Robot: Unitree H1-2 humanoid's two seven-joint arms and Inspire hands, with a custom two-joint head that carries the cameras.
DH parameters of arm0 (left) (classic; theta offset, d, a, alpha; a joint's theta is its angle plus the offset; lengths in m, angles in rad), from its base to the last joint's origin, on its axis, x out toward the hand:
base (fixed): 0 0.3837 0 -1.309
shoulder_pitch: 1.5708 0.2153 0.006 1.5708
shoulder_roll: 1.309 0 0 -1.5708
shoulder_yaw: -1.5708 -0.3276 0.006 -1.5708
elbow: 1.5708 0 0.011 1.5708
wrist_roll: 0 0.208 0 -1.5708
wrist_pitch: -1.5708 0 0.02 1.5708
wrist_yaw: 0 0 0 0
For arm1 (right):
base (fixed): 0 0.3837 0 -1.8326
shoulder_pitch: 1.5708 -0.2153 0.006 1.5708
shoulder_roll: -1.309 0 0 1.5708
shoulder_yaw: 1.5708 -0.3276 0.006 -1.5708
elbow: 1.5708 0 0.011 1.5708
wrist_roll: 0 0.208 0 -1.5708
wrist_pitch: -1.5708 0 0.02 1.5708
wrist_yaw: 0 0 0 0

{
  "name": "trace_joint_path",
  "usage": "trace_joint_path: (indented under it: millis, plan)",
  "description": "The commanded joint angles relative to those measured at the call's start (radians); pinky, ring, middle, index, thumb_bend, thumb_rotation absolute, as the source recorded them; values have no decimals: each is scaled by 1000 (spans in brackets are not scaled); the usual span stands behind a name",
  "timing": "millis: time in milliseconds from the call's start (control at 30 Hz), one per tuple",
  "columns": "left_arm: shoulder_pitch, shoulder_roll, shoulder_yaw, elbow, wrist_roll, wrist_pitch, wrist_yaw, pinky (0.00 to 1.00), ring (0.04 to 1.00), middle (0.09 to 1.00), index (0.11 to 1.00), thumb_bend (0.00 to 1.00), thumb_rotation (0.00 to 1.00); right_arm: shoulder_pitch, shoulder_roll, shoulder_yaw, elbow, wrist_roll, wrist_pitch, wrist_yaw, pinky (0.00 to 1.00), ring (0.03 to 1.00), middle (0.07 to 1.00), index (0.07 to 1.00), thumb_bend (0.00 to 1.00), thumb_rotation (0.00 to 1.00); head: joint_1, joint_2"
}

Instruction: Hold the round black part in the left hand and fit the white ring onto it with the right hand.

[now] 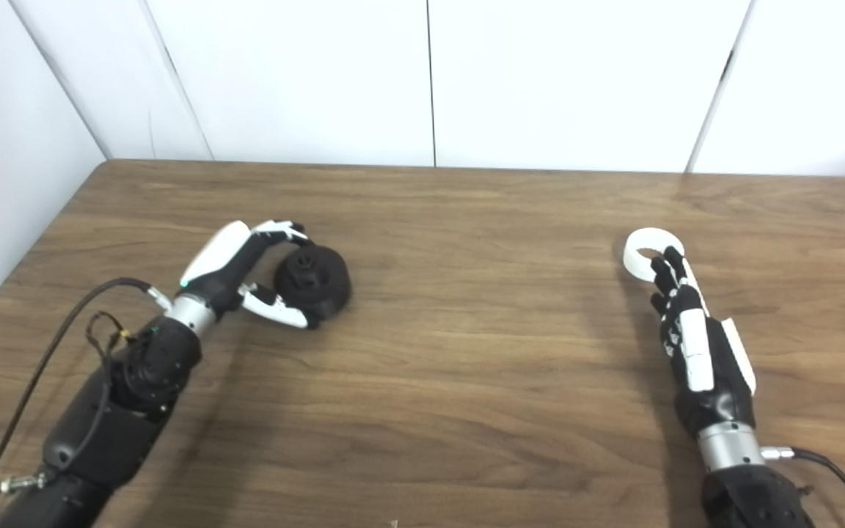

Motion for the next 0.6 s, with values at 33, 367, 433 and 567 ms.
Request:
trace_joint_path:
  millis: [33,367,433,567]
  plan:
    - [-3,16,-11,-71,23,-17,-14,873,950,891,581,839,169,7,18,8,-9,3,-15,-2,1000,1000,967,1000,660,1000,1,1]
    - [104,-59,-102,-184,56,-81,-29,856,942,882,584,843,230,13,35,15,-27,-9,-1,-15,1000,1000,972,1000,679,1000,-35,16]
    - [123,-80,-116,-200,57,-95,-22,865,947,884,582,837,237,12,38,14,-25,-11,-2,-15,1000,1000,971,1000,680,1000,-40,18]
    - [151,-109,-139,-223,84,-115,-17,880,956,891,587,827,235,9,42,13,-19,-11,-6,-12,1000,1000,973,1000,680,1000,-46,18]
